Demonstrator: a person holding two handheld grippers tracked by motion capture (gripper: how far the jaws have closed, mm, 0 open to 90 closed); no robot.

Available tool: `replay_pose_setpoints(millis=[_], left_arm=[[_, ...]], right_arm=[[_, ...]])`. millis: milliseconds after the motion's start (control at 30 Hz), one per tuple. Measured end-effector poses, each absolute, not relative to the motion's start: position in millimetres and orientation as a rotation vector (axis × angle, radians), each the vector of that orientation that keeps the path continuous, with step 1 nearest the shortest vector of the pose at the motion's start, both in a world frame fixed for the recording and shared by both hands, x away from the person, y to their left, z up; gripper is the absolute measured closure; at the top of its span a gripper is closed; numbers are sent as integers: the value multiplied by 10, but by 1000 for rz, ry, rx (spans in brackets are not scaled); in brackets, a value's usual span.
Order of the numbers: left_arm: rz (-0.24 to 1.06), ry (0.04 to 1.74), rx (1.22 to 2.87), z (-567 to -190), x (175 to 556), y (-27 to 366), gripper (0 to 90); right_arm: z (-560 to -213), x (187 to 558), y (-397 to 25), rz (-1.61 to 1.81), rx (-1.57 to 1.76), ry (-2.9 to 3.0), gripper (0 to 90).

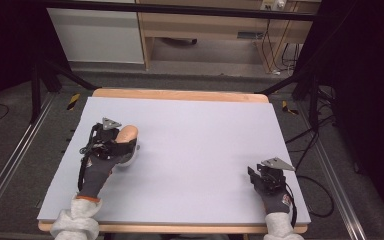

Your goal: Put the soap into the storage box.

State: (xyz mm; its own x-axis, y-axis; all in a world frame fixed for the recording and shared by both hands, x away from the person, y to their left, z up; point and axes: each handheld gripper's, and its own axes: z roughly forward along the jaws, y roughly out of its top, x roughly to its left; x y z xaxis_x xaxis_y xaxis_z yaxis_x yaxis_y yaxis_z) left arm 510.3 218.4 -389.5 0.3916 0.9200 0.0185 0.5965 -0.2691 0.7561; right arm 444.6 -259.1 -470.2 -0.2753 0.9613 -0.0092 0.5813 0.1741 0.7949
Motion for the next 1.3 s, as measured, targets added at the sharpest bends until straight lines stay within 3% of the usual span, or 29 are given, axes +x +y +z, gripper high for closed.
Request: replay_pose_setpoints(millis=[1300], left_arm=[[618, 1375, 1962, -4200, 5163, 2269, 319]], right_arm=[[-4703, 4447, -2588, 947, 1448, 1940, 598]])
